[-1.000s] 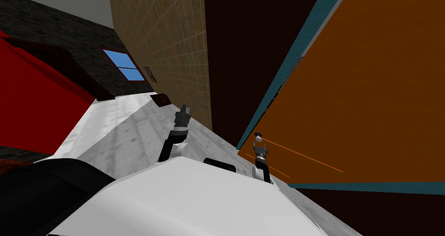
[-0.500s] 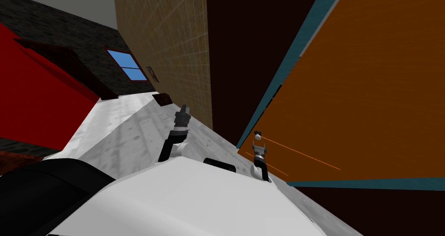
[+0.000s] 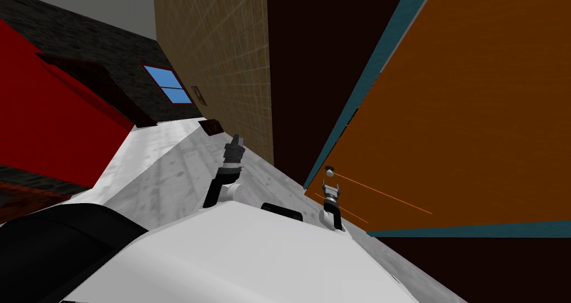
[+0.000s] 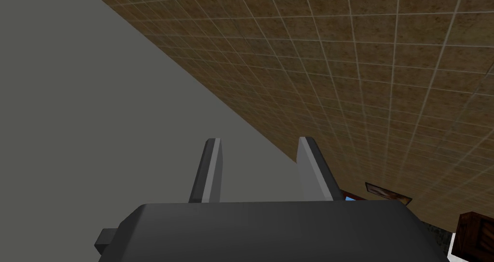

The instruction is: Pull the door open

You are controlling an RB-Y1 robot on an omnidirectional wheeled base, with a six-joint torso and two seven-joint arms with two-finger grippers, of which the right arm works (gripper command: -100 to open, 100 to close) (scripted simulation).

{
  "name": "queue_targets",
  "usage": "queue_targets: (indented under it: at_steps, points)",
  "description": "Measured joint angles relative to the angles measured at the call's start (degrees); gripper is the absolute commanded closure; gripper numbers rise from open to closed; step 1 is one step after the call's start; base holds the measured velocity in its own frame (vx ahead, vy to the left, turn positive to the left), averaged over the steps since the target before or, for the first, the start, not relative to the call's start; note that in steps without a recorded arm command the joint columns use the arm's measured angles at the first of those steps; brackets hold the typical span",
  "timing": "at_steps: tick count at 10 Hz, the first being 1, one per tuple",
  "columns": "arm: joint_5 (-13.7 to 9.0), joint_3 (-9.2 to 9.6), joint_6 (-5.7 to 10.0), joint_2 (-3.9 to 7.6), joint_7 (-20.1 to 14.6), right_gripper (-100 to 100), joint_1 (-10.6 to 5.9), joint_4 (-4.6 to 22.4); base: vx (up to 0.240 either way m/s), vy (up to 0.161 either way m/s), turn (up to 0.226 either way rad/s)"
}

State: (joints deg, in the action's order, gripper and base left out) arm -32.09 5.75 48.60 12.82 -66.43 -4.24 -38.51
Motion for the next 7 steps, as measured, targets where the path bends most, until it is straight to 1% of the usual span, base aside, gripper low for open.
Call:
queue_targets:
  at_steps: [3, 5, 7]
  points:
    - [-1.3, 0.48, -0.35, -0.49, -4.1, -100, -0.47, 0.0, -0.066, -0.006, 0.021]
    - [-2.4, 0.82, -0.87, -0.82, -7.0, -100, -0.37, -0.8, -0.062, -0.013, 0.018]
    - [-3.2, 1.09, -1.12, -1.1, -9.2, -100, -0.62, -0.9, -0.049, -0.017, 0.012]
